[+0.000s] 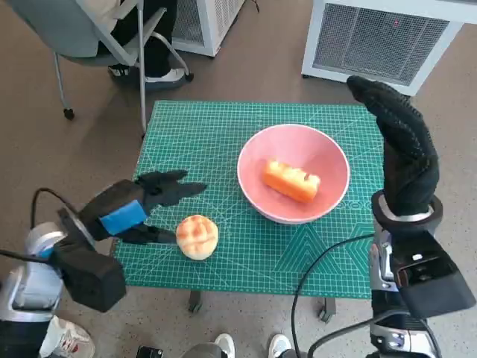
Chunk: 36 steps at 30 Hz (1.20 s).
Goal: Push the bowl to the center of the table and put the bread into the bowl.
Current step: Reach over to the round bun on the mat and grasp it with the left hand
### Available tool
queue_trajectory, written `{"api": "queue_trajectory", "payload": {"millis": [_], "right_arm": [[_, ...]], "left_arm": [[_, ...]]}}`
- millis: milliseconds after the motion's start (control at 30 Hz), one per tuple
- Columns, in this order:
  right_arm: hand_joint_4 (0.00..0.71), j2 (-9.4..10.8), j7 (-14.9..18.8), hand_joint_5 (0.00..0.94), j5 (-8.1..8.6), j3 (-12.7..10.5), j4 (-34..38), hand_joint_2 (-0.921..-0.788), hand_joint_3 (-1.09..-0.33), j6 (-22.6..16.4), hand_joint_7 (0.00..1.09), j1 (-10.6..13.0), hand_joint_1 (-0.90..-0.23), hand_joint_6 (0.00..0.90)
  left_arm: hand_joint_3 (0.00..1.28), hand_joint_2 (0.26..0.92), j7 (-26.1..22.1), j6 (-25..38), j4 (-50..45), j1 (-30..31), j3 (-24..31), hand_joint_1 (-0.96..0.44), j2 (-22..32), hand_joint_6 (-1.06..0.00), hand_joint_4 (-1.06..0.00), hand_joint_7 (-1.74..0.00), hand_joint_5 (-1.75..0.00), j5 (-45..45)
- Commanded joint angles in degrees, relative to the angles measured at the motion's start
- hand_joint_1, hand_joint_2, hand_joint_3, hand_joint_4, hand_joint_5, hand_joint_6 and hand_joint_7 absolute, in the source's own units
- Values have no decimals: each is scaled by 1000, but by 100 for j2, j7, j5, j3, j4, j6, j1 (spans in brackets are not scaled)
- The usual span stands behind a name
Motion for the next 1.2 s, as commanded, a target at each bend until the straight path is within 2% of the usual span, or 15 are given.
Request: {"api": "queue_trajectory", "payload": {"millis": [33,400,633,833,933,1067,1100,1133,1167,1200], "right_arm": [[290,-55,90,1,75,12,21,-921,-741,88,697,52,-558,17],[290,-79,144,1,115,9,-56,-921,-745,119,700,87,-549,15],[290,-84,153,1,127,5,-155,-921,-746,197,700,128,-548,15],[289,-84,142,1,127,-2,-203,-921,-747,242,700,157,-545,15],[290,-80,135,1,131,-7,-200,-921,-746,245,700,165,-544,16],[290,-78,124,1,120,-11,-184,-921,-746,254,699,157,-543,17],[290,-76,122,1,118,-9,-197,-921,-746,260,699,162,-543,17],[290,-71,123,1,122,-4,-211,-921,-746,264,699,169,-543,17],[290,-68,124,1,124,-1,-221,-921,-746,266,699,173,-542,17],[289,-62,124,1,128,2,-225,-921,-746,265,699,176,-542,17]], "left_arm": [[0,896,23,11,120,1,-218,-286,-130,-353,-315,-67,-9,164],[1,897,-92,234,657,-259,-673,-250,-365,-347,-262,-33,0,449],[1,896,-293,734,822,-359,-959,-173,-463,-387,-262,-37,-7,640],[5,906,-585,1125,868,-430,-1159,-49,-461,-452,-326,-54,-28,748],[21,915,-721,1296,918,-498,-1259,12,-463,-519,-401,-82,-55,806],[86,920,-694,1407,931,-553,-1288,75,-468,-635,-578,-141,-131,846],[109,920,-669,1417,914,-546,-1280,92,-461,-670,-641,-174,-179,845],[118,920,-603,1394,896,-523,-1251,98,-457,-680,-660,-191,-202,839],[156,921,-556,1377,883,-507,-1231,63,-455,-579,-628,-604,-611,835],[195,921,-447,1303,883,-484,-1192,42,-455,-498,-590,-884,-892,837]]}}
